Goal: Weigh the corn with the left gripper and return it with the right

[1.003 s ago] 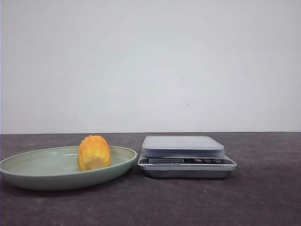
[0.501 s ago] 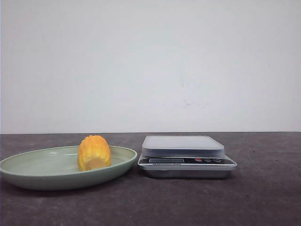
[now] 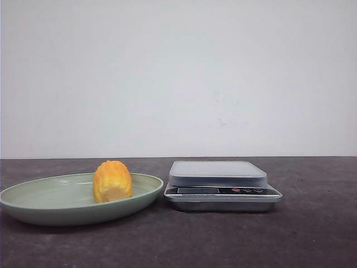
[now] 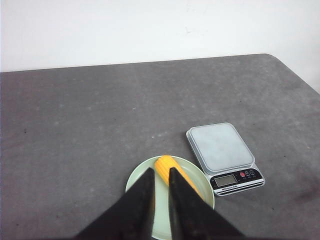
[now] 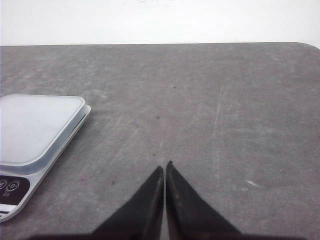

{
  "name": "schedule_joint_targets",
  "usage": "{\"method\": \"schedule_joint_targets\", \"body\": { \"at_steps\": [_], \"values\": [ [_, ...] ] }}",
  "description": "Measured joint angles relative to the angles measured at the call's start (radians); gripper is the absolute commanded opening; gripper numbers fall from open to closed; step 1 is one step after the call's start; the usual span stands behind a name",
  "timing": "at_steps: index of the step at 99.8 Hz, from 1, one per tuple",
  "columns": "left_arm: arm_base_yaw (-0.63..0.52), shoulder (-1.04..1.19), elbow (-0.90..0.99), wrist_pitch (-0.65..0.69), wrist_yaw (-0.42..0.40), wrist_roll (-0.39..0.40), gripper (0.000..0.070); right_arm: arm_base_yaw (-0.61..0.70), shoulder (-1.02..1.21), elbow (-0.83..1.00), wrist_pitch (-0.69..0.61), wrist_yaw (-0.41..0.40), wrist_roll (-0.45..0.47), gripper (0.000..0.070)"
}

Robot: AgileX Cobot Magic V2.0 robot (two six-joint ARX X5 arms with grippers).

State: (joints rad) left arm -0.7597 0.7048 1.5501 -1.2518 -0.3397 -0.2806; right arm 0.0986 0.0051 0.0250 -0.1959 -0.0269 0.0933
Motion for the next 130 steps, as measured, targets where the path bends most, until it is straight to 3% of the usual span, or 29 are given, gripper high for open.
{"method": "schedule_joint_targets", "body": {
  "at_steps": [114,130],
  "values": [
    [0.000,0.000,0.000,0.000,0.000,0.000,0.0011,-0.003,0.000,-0.004,0.027,0.000,0.000,0.0006],
    [0.027,-0.012,-0.006,0.031,-0.024,0.088,0.0011,-0.003,0.000,-0.004,0.027,0.000,0.000,0.0006]
  ]
}}
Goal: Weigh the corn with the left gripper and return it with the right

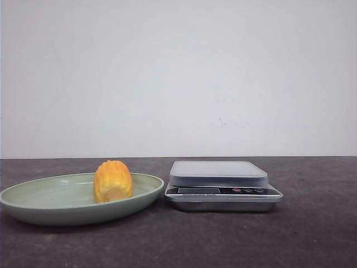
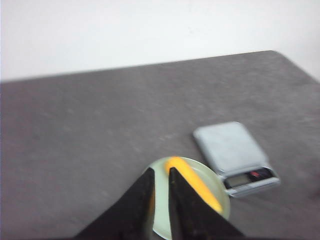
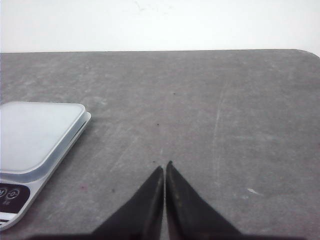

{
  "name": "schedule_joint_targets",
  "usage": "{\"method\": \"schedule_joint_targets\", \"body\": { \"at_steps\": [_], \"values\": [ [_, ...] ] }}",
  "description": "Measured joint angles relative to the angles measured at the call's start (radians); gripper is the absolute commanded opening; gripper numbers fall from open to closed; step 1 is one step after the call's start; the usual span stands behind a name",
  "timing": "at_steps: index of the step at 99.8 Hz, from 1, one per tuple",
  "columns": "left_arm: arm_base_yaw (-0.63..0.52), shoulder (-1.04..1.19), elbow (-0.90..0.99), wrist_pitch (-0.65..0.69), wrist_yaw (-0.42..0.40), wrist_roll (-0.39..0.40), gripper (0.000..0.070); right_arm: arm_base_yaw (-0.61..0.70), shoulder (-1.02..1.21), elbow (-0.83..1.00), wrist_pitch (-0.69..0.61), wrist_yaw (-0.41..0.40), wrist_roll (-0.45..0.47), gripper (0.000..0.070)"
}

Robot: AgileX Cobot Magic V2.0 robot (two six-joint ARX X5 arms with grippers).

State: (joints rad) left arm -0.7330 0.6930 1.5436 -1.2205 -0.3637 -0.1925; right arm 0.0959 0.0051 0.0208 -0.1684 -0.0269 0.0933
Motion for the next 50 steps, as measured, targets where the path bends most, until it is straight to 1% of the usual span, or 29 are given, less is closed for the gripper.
{"method": "schedule_joint_targets", "body": {
  "at_steps": [6,13,20,31,35,41,45,50],
  "values": [
    [0.027,-0.025,-0.034,0.085,0.000,0.029,0.0011,0.000,0.000,0.000,0.000,0.000,0.000,0.0006],
    [0.070,-0.072,-0.121,0.245,0.009,0.069,0.0011,0.000,0.000,0.000,0.000,0.000,0.000,0.0006],
    [0.128,-0.132,-0.255,0.459,0.040,0.118,0.0011,0.000,0.000,0.000,0.000,0.000,0.000,0.0006],
    [0.249,-0.238,-0.530,0.826,0.082,0.182,0.0011,0.000,0.000,0.000,0.000,0.000,0.000,0.0006],
    [0.300,-0.277,-0.636,0.947,0.101,0.189,0.0011,0.000,0.000,0.000,0.000,0.000,0.000,0.0006],
    [0.379,-0.333,-0.784,1.095,0.156,0.187,0.0011,0.000,0.000,-0.001,0.000,0.000,0.000,0.0006],
    [0.430,-0.367,-0.872,1.165,0.201,0.172,0.0011,0.000,0.000,-0.001,0.000,0.000,0.000,0.0006],
    [0.483,-0.403,-0.963,1.205,0.240,0.148,0.0011,0.000,0.000,-0.002,0.000,0.000,0.000,0.0006]
  ]
}}
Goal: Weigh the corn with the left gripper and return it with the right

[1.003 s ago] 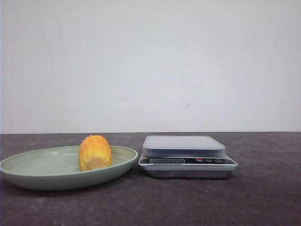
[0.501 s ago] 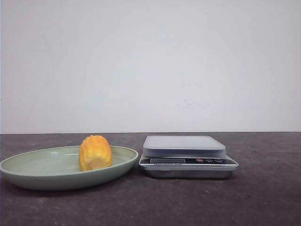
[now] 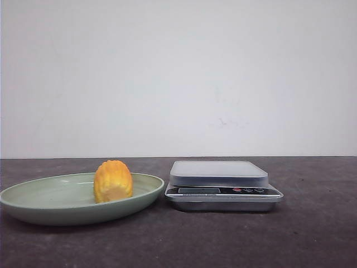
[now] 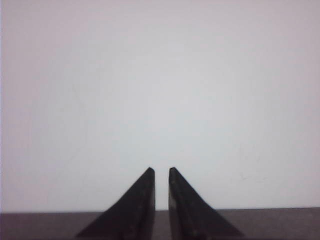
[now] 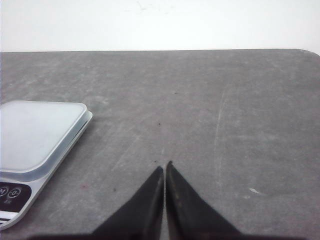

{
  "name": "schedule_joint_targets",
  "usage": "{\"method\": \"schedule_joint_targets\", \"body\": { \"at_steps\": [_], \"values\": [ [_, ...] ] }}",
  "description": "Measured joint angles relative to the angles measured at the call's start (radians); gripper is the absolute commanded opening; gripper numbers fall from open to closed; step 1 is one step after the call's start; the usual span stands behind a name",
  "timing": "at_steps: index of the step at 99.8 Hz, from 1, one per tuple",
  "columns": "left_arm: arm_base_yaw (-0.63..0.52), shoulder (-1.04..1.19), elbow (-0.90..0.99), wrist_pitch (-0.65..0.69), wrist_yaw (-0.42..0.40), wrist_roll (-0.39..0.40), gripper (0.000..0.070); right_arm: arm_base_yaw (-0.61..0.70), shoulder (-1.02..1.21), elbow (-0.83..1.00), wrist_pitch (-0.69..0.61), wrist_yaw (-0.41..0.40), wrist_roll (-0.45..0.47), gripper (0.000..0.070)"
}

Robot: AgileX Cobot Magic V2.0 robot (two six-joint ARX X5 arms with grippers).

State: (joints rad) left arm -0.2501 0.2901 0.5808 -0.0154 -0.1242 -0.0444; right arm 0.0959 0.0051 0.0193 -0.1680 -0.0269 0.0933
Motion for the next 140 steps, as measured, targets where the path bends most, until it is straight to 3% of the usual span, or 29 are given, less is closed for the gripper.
{"method": "schedule_joint_targets", "body": {
  "at_steps": [16,36,49,75,95,107,125,140],
  "values": [
    [0.097,-0.087,-0.230,-0.005,0.016,-0.076,0.0011,0.000,0.000,0.000,0.000,0.000,0.000,0.0006],
    [0.119,-0.189,-0.415,-0.003,0.018,-0.179,0.0011,0.000,0.000,0.000,0.000,0.000,0.000,0.0006],
    [0.129,-0.275,-0.472,-0.003,0.018,-0.202,0.0011,0.000,0.000,0.000,0.000,0.000,0.000,0.0006],
    [0.148,-0.287,-0.546,0.056,0.053,-0.212,0.0011,0.000,0.000,-0.002,0.000,0.000,0.000,0.0006],
    [0.148,-0.286,-0.550,-0.035,0.079,-0.219,0.0011,0.000,0.000,-0.002,0.000,0.000,0.000,0.0006],
    [0.149,-0.286,-0.550,-0.169,0.075,-0.208,0.0011,0.000,0.000,-0.002,0.000,0.000,0.000,0.0006],
    [0.154,-0.286,-0.550,-0.169,0.102,-0.124,0.0011,0.000,0.000,-0.002,0.001,0.000,0.000,0.0006],
    [0.154,-0.286,-0.550,-0.169,0.102,-0.099,0.0011,0.000,0.000,-0.002,0.000,0.000,0.000,0.0006]
  ]
}}
